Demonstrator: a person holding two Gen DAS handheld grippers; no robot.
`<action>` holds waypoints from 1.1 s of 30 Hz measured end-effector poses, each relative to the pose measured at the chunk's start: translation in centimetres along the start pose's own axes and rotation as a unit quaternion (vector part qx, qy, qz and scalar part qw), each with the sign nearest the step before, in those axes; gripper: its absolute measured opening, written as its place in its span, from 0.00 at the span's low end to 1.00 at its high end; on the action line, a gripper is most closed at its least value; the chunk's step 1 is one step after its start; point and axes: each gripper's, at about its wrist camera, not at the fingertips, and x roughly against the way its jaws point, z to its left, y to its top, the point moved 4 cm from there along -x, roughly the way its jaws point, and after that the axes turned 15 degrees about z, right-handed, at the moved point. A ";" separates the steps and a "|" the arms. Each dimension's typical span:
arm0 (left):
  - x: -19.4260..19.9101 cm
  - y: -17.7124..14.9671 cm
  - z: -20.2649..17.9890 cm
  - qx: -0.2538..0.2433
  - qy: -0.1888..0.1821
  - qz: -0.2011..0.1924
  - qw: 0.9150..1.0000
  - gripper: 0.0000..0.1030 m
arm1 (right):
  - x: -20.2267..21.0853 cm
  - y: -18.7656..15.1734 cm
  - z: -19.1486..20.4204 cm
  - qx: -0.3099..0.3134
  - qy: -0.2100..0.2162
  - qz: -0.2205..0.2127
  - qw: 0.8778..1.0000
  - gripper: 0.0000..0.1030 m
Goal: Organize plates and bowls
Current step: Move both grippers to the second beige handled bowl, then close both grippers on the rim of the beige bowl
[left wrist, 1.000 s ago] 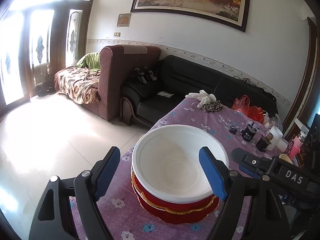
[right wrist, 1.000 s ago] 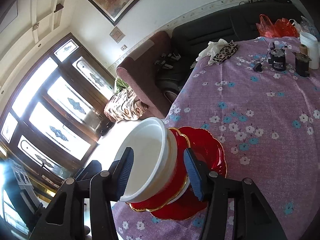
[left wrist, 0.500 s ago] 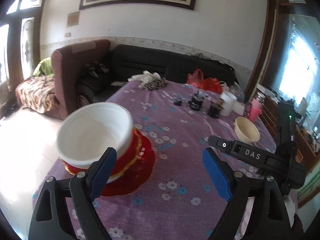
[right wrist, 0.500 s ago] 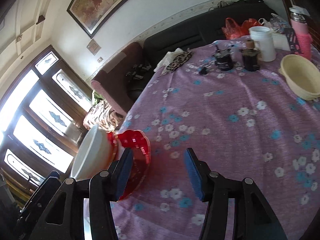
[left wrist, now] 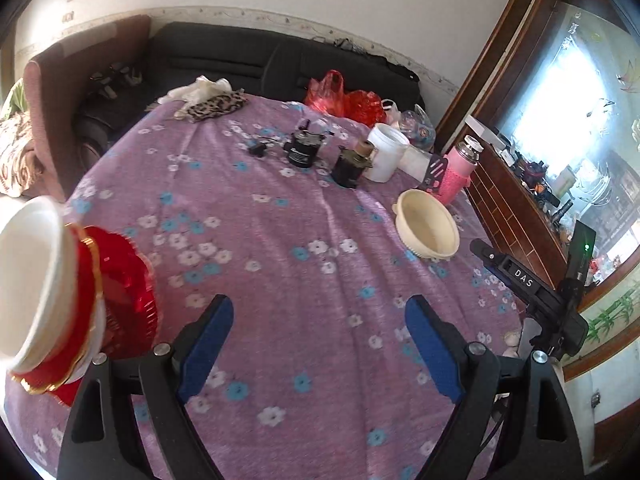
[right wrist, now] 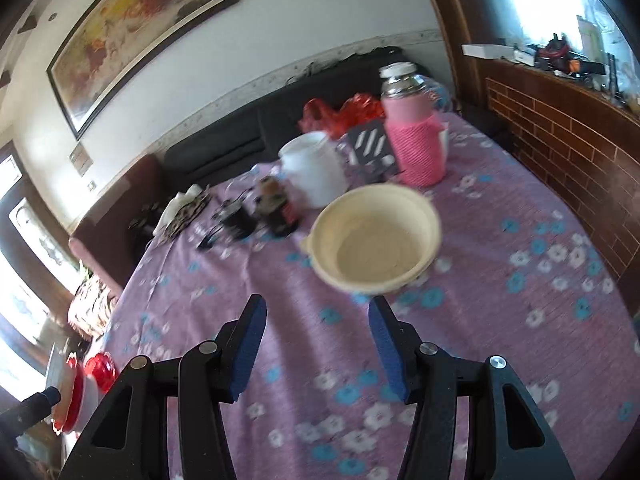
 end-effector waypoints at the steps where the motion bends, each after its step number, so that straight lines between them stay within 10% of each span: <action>1: -0.5 0.7 -0.5 -0.001 -0.002 0.006 1.000 0.85 | 0.3 0.5 -0.6 -0.004 0.000 -0.004 1.000 0.56; 11: -5.4 8.0 -5.5 -0.010 0.014 0.017 1.000 0.84 | 0.1 7.0 -5.0 -0.068 0.024 -0.054 0.996 0.61; 33: -23.4 14.1 -11.2 0.006 0.011 0.116 0.993 0.84 | -10.3 7.2 -10.1 -0.081 0.033 0.029 0.996 0.60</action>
